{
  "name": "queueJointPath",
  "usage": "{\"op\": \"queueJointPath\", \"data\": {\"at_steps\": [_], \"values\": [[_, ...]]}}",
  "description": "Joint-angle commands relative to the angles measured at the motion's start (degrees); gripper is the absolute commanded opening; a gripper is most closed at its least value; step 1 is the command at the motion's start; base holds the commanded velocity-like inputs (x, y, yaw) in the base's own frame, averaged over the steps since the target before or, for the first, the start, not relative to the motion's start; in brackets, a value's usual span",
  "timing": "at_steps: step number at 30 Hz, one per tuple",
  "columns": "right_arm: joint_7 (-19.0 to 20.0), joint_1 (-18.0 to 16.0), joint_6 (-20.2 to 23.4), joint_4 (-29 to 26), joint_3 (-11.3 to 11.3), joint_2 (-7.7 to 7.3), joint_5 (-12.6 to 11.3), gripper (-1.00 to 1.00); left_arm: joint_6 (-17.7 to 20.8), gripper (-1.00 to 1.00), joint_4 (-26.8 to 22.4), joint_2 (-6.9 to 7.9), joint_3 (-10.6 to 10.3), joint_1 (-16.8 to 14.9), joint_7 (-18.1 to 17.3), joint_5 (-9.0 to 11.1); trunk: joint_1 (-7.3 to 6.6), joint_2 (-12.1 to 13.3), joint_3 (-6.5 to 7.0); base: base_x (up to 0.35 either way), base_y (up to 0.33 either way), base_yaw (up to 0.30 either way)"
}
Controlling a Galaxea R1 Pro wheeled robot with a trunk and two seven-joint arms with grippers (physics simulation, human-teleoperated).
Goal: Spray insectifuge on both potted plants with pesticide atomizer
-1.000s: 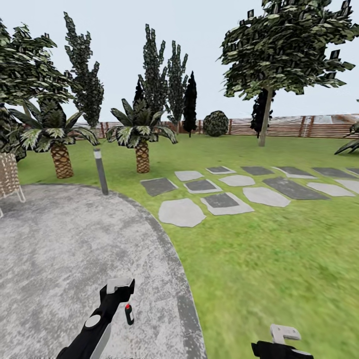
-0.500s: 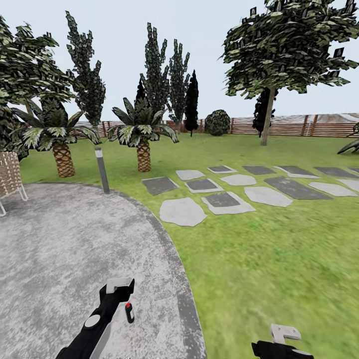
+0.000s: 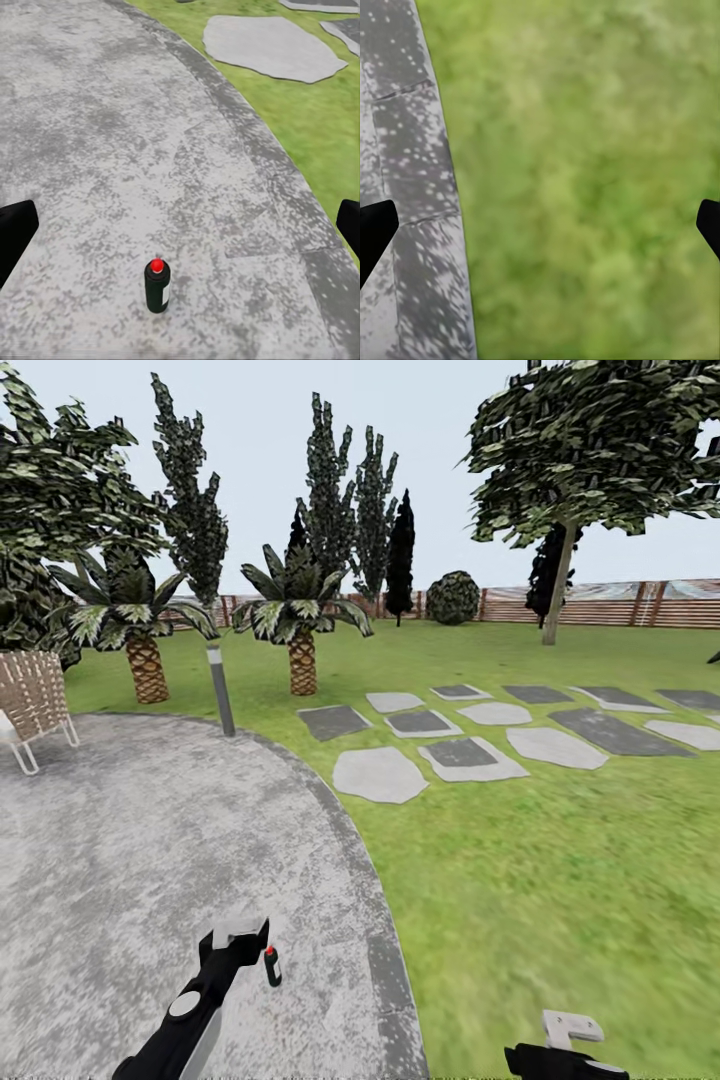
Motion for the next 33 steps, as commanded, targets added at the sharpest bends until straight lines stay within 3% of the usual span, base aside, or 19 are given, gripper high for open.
{"op": "queueJointPath", "data": {"at_steps": [1,26,33], "values": [[0.07,-0.03,0.28,-0.07,-0.04,-0.01,0.03,1.00,-0.15,1.00,0.03,-0.02,0.02,-0.03,0.01,0.51,0.21,-0.44,-0.33,0.000,0.000,0.022],[0.07,-0.03,0.28,-0.09,-0.16,-0.01,-0.01,1.00,-0.15,1.00,0.08,-0.02,0.01,-0.03,0.01,0.40,5.70,-10.47,-6.46,0.000,0.000,-0.036],[0.07,-0.03,0.28,-0.09,-0.16,-0.01,-0.01,1.00,-0.17,1.00,0.11,-0.04,-0.06,-0.04,0.01,0.35,5.88,-10.56,-8.65,0.000,0.000,-0.073]]}}
